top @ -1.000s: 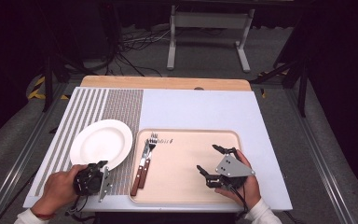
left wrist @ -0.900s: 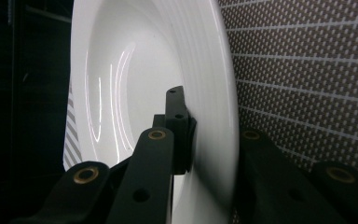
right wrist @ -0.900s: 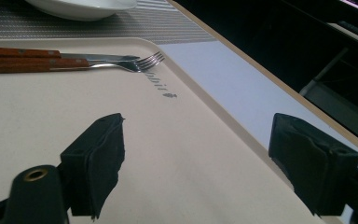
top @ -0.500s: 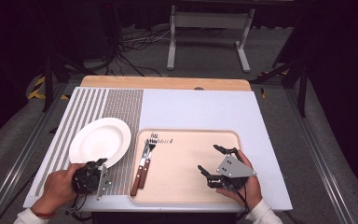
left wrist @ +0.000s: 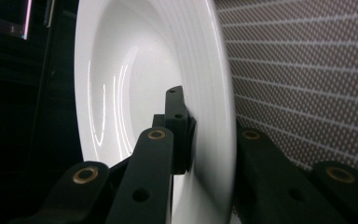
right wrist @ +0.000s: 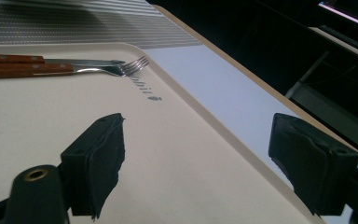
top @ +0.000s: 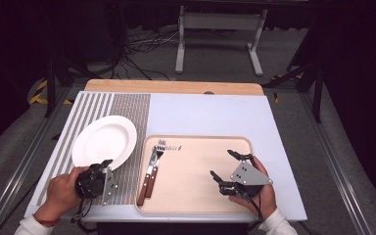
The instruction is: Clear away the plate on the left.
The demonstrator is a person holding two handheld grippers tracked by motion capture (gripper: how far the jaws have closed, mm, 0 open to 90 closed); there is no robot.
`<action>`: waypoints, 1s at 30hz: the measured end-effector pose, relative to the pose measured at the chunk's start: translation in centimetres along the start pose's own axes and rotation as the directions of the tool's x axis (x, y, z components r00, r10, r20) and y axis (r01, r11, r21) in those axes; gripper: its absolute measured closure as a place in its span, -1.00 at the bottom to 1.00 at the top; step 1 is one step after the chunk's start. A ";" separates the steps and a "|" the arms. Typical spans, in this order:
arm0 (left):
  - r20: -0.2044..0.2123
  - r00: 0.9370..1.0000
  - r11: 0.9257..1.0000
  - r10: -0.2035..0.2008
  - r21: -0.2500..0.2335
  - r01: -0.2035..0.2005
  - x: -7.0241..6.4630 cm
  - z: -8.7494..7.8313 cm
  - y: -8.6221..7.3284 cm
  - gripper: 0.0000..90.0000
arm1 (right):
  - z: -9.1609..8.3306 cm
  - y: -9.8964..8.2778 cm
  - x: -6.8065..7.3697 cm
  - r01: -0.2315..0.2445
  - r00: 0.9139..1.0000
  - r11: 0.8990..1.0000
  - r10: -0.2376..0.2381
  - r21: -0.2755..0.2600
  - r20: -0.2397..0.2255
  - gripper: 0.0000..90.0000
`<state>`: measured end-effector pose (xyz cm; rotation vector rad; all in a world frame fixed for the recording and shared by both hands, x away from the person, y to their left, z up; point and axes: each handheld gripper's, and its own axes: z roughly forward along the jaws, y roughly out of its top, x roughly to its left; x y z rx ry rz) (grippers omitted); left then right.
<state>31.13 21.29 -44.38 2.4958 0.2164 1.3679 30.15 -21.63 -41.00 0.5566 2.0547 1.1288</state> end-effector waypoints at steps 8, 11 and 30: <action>-0.050 0.998 0.998 -0.032 -0.063 0.029 1.1 -0.7 1.4 0.84 | -0.3 0.1 -0.2 -0.007 1.000 1.000 0.007 -0.009 0.016 -0.57; -0.057 0.998 0.997 -0.030 -0.075 0.025 1.3 -0.9 2.0 0.84 | -0.4 0.1 -0.3 -0.011 1.000 1.000 0.012 -0.013 0.022 -0.57; -0.051 0.998 0.977 0.035 -0.206 -0.045 1.1 -0.8 7.9 0.84 | -1.3 0.1 -1.0 -0.035 0.997 0.999 0.037 -0.038 0.069 -0.57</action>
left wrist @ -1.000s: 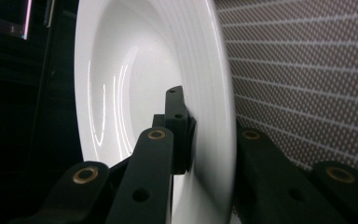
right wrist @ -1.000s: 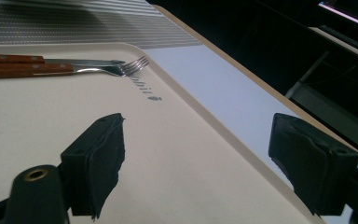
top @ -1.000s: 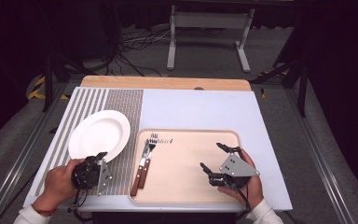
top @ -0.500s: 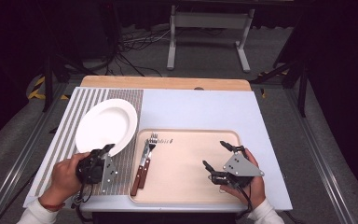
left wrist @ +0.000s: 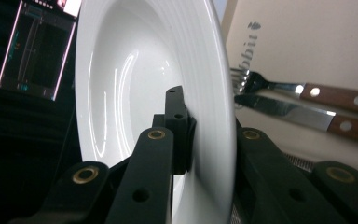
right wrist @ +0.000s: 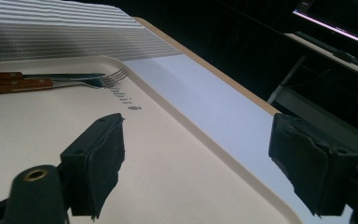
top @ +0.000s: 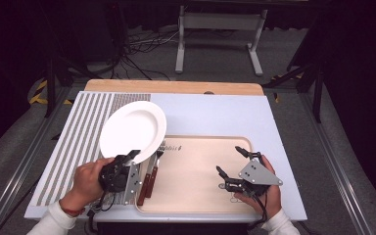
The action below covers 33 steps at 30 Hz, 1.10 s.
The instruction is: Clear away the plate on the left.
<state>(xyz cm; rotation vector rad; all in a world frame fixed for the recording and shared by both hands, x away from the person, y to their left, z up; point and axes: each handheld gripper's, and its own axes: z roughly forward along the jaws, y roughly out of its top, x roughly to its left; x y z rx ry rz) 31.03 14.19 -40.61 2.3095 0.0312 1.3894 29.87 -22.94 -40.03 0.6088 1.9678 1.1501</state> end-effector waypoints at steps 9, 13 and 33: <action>0.033 0.999 0.997 0.033 -0.075 -0.031 -0.9 0.9 2.9 0.83 | -0.3 0.0 -0.3 -0.014 1.000 1.000 0.014 -0.006 0.018 -0.57; 0.049 0.998 0.993 0.045 -0.110 -0.039 -1.5 1.4 4.2 0.83 | -0.5 0.0 -0.4 -0.019 0.999 1.000 0.019 -0.009 0.028 -0.57; 0.142 0.973 0.968 0.184 -0.196 -0.154 -5.6 3.4 9.0 0.82 | -1.0 -0.4 -1.1 -0.049 0.996 0.999 0.050 -0.021 0.075 -0.57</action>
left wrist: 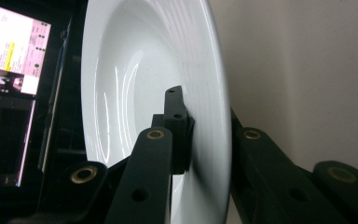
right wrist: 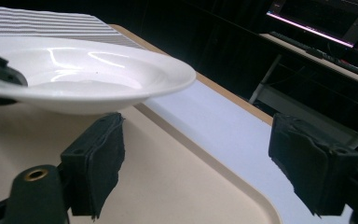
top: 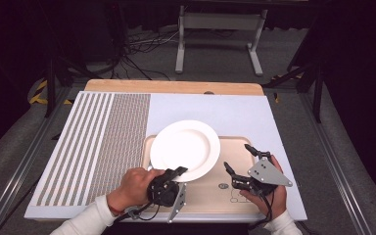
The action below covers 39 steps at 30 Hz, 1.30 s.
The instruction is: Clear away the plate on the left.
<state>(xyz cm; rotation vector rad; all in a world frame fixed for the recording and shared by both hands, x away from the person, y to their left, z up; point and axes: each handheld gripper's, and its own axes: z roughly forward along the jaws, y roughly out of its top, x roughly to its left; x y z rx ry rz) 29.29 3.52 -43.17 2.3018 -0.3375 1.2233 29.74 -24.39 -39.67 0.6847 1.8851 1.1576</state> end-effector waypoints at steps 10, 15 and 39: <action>0.084 0.996 0.999 0.041 -0.005 -0.041 -1.9 1.1 0.8 0.81 | 0.1 -0.1 0.0 -0.002 1.000 1.000 0.002 0.002 0.003 -0.56; 0.113 0.992 0.998 0.057 -0.009 -0.056 -2.6 1.4 0.8 0.80 | 0.1 0.0 0.1 0.003 1.000 1.000 -0.003 0.005 0.000 -0.56; 0.207 0.978 1.000 0.005 -0.019 -0.001 -3.2 1.6 0.3 0.72 | 0.6 -0.2 0.6 0.016 0.999 1.000 -0.015 0.023 -0.036 -0.56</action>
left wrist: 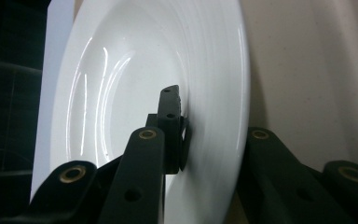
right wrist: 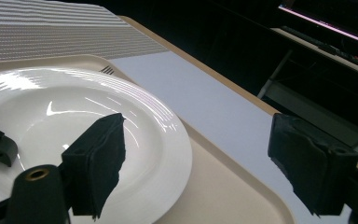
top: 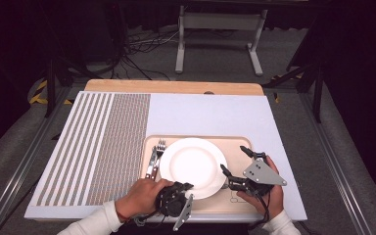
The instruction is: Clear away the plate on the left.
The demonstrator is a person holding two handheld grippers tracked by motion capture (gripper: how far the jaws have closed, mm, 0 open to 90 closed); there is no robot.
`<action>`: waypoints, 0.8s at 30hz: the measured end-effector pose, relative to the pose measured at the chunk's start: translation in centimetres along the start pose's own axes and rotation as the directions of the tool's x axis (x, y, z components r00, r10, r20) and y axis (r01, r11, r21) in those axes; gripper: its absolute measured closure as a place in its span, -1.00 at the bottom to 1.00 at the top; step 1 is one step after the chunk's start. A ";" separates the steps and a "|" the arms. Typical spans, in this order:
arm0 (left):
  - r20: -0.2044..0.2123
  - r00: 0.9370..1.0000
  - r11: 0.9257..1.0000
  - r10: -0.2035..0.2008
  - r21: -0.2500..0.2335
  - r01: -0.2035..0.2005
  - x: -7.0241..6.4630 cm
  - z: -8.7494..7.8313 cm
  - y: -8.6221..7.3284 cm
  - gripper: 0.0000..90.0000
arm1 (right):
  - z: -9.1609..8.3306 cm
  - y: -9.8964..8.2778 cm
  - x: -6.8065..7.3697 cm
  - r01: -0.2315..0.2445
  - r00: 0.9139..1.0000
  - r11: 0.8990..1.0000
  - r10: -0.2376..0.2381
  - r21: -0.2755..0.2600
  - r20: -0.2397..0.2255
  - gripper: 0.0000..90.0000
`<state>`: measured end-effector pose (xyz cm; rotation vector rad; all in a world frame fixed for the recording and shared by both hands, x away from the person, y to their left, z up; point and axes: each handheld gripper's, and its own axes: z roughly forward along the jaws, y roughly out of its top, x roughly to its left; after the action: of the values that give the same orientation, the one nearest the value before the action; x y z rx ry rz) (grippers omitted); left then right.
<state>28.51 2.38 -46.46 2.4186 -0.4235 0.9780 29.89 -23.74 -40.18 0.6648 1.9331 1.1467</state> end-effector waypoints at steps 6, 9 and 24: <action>0.018 0.999 0.999 -0.031 -0.011 0.031 0.0 -0.3 -0.3 0.69 | 0.0 0.0 0.0 0.001 1.000 1.000 -0.001 -0.002 -0.010 -0.56; 0.028 0.999 0.999 -0.043 -0.027 0.044 0.1 -0.3 -0.3 0.65 | 0.1 0.0 0.1 0.002 1.000 1.000 -0.002 0.001 -0.013 -0.56; 0.022 0.993 0.992 -0.112 -0.060 0.114 0.2 -1.6 -0.8 0.26 | 0.1 0.0 0.2 -0.001 1.000 1.000 0.001 0.004 -0.021 -0.56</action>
<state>28.10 3.90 -45.64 2.3700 -0.3146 0.8816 29.90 -23.50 -40.25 0.6582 1.9537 1.1545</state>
